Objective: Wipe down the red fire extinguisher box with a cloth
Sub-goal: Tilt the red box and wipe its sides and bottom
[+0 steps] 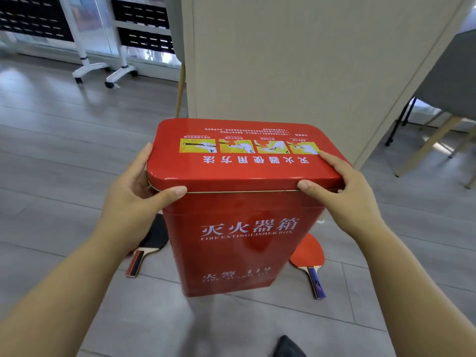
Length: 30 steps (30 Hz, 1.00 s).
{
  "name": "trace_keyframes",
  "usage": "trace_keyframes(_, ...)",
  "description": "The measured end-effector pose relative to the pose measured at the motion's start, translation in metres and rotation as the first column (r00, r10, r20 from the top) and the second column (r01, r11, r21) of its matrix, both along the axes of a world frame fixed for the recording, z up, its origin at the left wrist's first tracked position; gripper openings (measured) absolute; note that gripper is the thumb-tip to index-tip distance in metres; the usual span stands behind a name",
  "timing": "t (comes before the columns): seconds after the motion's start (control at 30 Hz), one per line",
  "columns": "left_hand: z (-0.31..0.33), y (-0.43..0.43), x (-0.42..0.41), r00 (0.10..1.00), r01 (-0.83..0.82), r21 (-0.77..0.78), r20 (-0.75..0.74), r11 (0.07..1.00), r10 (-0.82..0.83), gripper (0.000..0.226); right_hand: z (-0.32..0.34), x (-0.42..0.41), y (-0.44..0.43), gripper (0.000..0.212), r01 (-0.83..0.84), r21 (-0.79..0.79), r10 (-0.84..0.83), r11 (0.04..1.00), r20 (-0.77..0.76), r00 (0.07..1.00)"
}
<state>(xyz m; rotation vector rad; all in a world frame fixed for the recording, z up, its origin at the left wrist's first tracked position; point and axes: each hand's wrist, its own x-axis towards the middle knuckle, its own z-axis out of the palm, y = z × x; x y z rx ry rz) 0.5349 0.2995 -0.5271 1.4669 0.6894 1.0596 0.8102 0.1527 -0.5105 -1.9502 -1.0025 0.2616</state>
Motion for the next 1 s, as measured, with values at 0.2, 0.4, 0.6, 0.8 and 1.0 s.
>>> trace_keyframes(0.2,0.005,0.054,0.036,0.983,0.185,-0.009,0.005,0.983,-0.185,0.07,-0.003,-0.008,0.003,0.08,0.138,0.009,-0.139,0.99,0.045,0.989)
trace_keyframes(0.4,-0.002,0.097,0.059,0.982,0.187,-0.051,0.018,0.981,-0.187,0.094,-0.007,-0.004,0.012,0.085,0.178,-0.013,-0.174,0.984,0.128,0.976)
trace_keyframes(0.6,-0.005,0.1,0.062,0.984,0.157,0.076,-0.096,0.985,-0.15,0.067,0.0,0.009,0.028,0.085,0.207,-0.034,-0.198,0.978,0.177,0.964)
trace_keyframes(0.8,-0.015,0.079,0.062,0.992,0.108,0.198,-0.084,0.974,-0.092,0.06,0.003,0.046,0.039,0.083,0.155,-0.074,-0.142,0.985,0.164,0.976)
trace_keyframes(1.0,-0.017,0.069,0.083,0.992,0.049,0.26,-0.126,0.964,-0.016,0.072,0.003,0.079,0.047,0.084,0.078,-0.044,-0.072,0.996,0.127,0.989)
